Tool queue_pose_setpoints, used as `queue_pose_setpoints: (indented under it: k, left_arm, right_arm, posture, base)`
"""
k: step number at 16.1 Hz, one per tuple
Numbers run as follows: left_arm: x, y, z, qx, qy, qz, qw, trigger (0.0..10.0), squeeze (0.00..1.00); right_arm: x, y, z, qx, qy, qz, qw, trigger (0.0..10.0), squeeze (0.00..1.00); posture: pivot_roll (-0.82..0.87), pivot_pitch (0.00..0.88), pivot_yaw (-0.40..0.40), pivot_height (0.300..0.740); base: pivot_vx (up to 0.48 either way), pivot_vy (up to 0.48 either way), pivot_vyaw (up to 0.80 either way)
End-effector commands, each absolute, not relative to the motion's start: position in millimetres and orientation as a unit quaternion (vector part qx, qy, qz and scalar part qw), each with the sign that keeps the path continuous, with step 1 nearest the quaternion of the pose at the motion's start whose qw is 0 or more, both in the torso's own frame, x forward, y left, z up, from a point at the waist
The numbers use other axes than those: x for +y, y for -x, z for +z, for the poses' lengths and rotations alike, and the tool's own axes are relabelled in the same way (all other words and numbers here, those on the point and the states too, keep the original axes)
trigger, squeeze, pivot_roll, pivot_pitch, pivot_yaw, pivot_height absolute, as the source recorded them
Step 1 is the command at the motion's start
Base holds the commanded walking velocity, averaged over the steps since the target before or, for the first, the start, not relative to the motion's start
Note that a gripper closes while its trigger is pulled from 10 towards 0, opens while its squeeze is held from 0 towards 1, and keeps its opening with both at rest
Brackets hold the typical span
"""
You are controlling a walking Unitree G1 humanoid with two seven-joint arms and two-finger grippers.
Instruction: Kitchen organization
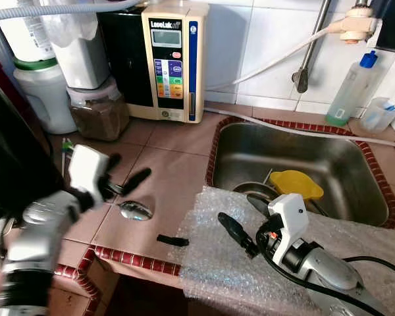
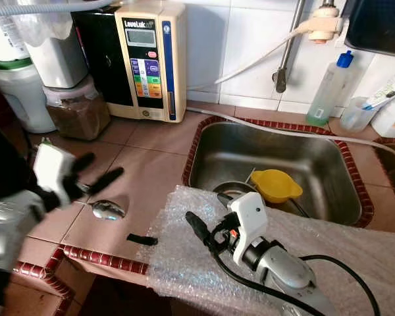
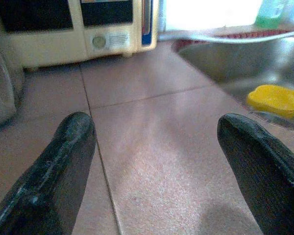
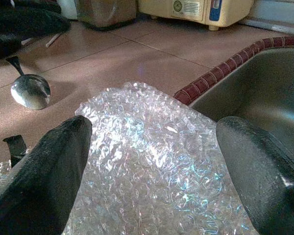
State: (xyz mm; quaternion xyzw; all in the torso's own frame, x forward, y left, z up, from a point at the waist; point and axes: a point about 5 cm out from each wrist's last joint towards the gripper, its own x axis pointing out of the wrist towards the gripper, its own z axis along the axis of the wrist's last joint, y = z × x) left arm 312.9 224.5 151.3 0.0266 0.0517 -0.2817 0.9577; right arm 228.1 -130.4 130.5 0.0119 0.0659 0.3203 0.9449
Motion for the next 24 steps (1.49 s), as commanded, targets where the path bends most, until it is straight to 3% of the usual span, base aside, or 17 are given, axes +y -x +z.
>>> queue_pose_setpoints:
  k: [1,7,11,17,24]
  left_arm:
    - [233,-313,162,0.043,-0.052,-0.294,0.954,10.0,0.0]
    - [245,-316,176,0.093,-0.098,-0.397,0.908,10.0,0.0]
    - [252,-312,172,0.16,-0.181,-0.476,0.846,10.0,0.0]
    - [263,-318,175,0.192,-0.26,-0.498,0.805,10.0,0.0]
    - [255,-324,157,0.217,-0.336,-0.509,0.762,10.0,0.0]
  right_arm:
    - [-131,-231,129,0.066,-0.007,0.324,0.944,10.0,0.96]
    - [-132,-234,131,0.059,0.002,0.332,0.941,10.0,0.89]
    - [-132,-231,128,0.06,0.003,0.331,0.942,10.0,0.85]
    - [-132,-229,129,0.062,0.007,0.337,0.94,10.0,0.8]
    - [-131,-228,131,0.06,0.01,0.344,0.937,10.0,0.76]
  posture:
    - [0.15,0.031,0.012,0.74]
    - [0.14,0.025,0.02,0.74]
    - [0.13,0.032,0.032,0.74]
    - [0.12,0.035,0.029,0.74]
    - [0.11,0.039,0.029,0.74]
  base:
    - [0.0,0.0,0.0]
    - [0.0,0.0,0.0]
    - [0.0,0.0,0.0]
    - [0.0,0.0,0.0]
    - [0.0,0.0,0.0]
